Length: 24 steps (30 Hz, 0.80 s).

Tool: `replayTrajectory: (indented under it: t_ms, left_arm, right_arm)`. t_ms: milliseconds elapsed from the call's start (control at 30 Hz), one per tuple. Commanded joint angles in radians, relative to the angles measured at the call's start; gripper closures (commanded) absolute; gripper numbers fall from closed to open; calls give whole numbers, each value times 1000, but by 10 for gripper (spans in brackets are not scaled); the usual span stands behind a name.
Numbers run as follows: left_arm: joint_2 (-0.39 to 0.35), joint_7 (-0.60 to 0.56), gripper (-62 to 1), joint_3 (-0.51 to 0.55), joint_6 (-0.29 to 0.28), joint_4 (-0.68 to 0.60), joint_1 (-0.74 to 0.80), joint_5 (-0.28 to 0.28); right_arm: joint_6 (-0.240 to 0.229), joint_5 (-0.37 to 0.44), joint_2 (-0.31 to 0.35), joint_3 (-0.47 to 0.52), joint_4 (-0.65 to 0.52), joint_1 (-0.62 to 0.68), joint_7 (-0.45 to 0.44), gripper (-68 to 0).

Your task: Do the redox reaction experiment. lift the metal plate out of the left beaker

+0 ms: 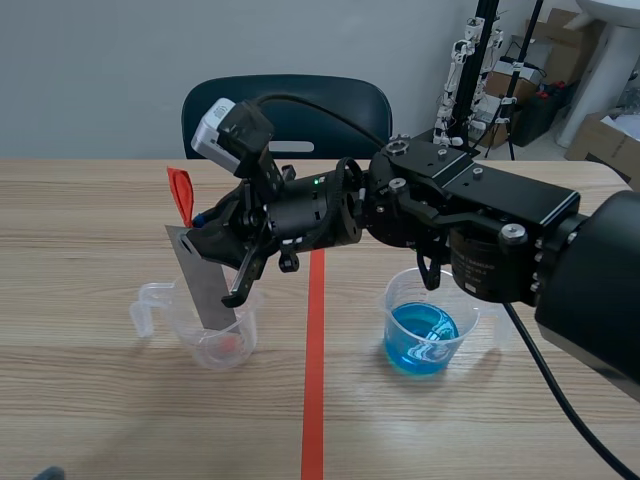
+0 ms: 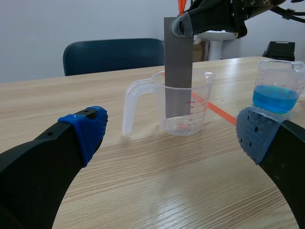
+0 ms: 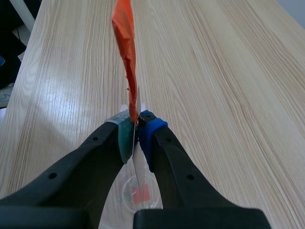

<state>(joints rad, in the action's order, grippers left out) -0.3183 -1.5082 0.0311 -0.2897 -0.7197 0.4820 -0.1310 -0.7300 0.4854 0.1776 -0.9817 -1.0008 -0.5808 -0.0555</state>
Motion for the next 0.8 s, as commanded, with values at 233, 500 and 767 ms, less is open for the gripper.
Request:
replayTrajectory:
  t_ms: [233,500,767]
  left_arm:
    - [2,-46,-568,3,-1,-14,-3,8]
    - [2,-46,-568,3,-1,-14,-3,7]
    - [2,-46,-568,3,-1,-14,-3,7]
  right_arm:
    - [-16,16,20,6,-118,-15,-18,-6]
    - [-16,56,76,8,-262,-16,8,-6]
    - [-13,275,143,49,-372,-45,144,-6]
